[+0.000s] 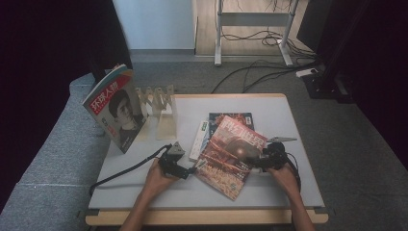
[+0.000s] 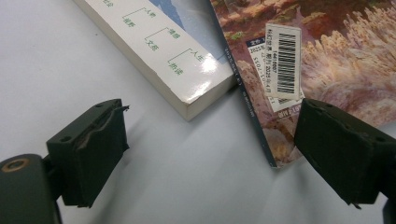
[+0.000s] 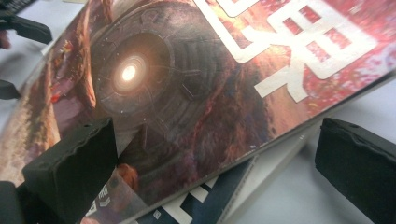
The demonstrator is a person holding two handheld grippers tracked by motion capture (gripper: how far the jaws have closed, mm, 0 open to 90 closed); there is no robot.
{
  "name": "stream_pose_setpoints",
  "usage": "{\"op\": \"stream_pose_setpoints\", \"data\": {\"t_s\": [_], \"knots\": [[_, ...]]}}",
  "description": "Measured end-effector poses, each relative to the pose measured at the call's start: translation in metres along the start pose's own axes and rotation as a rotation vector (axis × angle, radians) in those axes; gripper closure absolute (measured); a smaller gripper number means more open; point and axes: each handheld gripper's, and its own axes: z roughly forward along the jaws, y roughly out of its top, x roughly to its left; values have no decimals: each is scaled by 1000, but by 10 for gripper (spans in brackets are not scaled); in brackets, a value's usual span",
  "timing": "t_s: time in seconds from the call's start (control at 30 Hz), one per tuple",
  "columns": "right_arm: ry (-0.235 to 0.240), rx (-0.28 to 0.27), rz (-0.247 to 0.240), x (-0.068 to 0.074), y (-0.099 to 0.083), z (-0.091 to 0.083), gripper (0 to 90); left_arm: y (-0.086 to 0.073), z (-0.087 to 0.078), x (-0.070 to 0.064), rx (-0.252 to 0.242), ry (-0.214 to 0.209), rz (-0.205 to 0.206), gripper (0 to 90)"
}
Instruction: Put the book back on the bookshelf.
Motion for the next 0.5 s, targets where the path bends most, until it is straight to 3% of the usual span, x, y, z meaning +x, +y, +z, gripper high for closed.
{"op": "stream_pose_setpoints", "data": {"t_s": [0.2,0.33,0.5], "knots": [[19,7,19,-5,4,2,0,0,0,0,0,-3,1,101],[-3,19,-5,-2,10,2,0,0,0,0,0,-2,3,102],[-37,5,-28,1,14,-2,67,0,-1,0,-3,-6,6,117]]}}
